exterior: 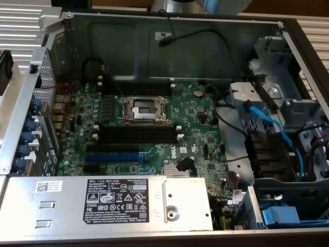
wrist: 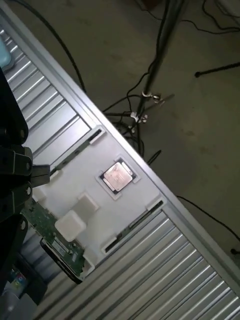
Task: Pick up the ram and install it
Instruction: 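Pick up the ram and move it above insertion slot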
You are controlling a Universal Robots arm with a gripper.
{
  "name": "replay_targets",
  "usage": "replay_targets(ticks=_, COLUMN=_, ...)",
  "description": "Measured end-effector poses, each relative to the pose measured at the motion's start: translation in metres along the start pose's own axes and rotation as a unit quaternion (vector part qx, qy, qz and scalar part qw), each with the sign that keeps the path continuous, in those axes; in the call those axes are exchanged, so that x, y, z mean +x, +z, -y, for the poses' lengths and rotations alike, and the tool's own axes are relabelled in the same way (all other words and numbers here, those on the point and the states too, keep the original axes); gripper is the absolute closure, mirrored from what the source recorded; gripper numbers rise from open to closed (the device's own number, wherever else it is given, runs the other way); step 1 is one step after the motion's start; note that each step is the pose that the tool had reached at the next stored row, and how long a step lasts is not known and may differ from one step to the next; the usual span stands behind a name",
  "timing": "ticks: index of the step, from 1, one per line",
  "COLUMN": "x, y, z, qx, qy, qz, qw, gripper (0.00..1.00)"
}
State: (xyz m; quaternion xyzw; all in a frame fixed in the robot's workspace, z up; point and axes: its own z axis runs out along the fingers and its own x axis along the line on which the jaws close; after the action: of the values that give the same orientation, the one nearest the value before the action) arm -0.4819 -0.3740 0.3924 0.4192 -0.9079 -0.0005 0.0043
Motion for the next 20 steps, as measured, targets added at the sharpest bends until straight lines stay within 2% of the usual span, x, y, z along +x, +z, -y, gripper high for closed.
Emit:
replay_targets(ticks=1, x=0.0000, y=0.0000, z=0.0000, qx=0.0001, qy=-0.009, qz=0.0000, qw=1.0000, gripper=0.90)
replay_targets(ticks=3, x=0.0000, y=0.0000, z=0.0000, qx=0.0003, qy=-0.046, qz=-0.0002, qw=0.9989, gripper=0.90)
replay_targets(ticks=5, x=0.0000, y=0.0001, z=0.0000, qx=0.0006, qy=-0.082, qz=-0.0003, qw=0.9966, gripper=0.90)
replay_targets(ticks=7, x=0.0000, y=0.0001, z=0.0000, qx=0.0009, qy=-0.118, qz=-0.0005, qw=0.9930, gripper=0.90)
replay_targets(ticks=10, x=0.0000, y=0.0001, z=0.0000, qx=0.0013, qy=-0.172, qz=-0.0007, qw=0.9851, gripper=0.90)
replay_targets(ticks=12, x=0.0000, y=0.0001, z=0.0000, qx=0.0015, qy=-0.208, qz=-0.0009, qw=0.9782, gripper=0.90)
replay_targets(ticks=14, x=0.0000, y=0.0001, z=0.0000, qx=0.0018, qy=-0.243, qz=-0.0010, qw=0.9699, gripper=0.90)
replay_targets(ticks=16, x=0.0001, y=0.0000, z=-0.0001, qx=0.0020, qy=-0.279, qz=-0.0013, qw=0.9604, gripper=0.90)
replay_targets(ticks=17, x=0.0003, y=-0.0001, z=-0.0004, qx=0.0020, qy=-0.284, qz=-0.0014, qw=0.9587, gripper=0.90)
replay_targets(ticks=20, x=0.0014, y=0.0000, z=-0.0016, qx=0.0021, qy=-0.296, qz=-0.0013, qw=0.9551, gripper=0.90)
